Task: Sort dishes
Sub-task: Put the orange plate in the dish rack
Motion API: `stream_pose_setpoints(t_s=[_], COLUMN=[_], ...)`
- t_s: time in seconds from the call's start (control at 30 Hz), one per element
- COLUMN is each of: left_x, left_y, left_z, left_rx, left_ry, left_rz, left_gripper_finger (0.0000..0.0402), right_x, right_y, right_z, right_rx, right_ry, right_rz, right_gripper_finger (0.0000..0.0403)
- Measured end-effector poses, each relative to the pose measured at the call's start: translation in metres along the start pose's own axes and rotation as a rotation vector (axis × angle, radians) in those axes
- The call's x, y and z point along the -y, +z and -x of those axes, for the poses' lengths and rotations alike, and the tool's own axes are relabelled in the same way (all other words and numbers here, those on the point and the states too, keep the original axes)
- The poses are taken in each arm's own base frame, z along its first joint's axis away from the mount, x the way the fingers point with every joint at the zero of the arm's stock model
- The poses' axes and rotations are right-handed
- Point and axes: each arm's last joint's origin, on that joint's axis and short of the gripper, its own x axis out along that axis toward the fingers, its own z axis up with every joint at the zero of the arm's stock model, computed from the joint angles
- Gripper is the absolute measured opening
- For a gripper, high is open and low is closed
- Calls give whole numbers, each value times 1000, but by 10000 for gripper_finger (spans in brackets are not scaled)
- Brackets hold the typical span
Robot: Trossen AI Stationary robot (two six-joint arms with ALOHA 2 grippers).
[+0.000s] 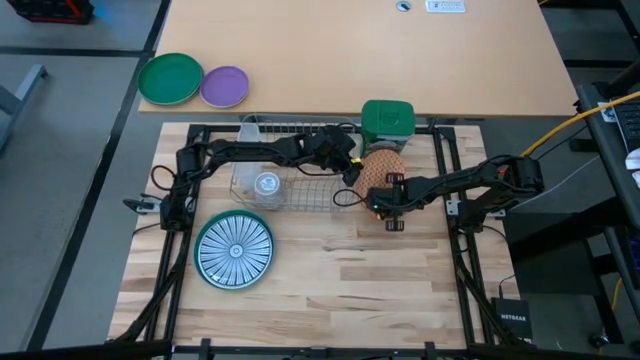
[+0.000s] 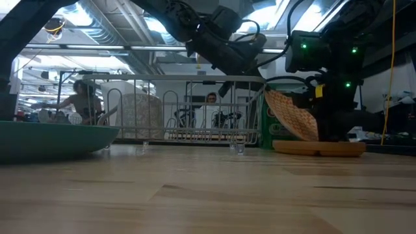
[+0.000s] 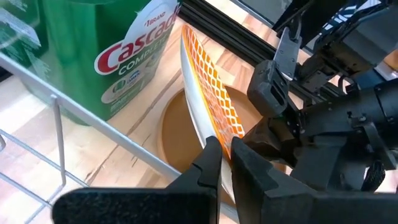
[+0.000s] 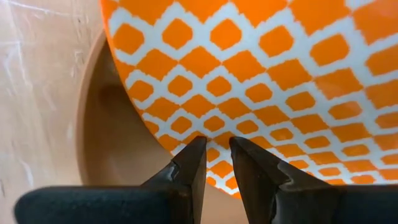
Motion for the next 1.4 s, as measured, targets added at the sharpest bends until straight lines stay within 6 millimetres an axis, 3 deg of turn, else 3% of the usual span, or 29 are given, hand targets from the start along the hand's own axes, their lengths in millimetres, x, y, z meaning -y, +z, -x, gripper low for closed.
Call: stream_pose_setpoints(t_s=[0.5,0.73,1.0,1.17,1.4], left_x=[6,16,20,21,21], left_y=[1,-7,-13,-13,-12], left_z=[2,1,-1,-1,0], left_rx=[-49,-171,-168,-136,-64], left_ry=[-167,-409,-385,-391,-407], left_rz=[9,-5,-114,-253,-623], left_gripper_finger=[16,15,15,15,15], right_x=[0,2,2,2,2], right_y=[1,2,1,1,2], right_z=[0,-2,-2,-2,-1], right_rx=[11,15,5,8,7], right_ry=[-7,-59,-68,-64,-56], right_rz=[53,88,96,113,123], right_gripper_finger=[88,88,88,88,88])
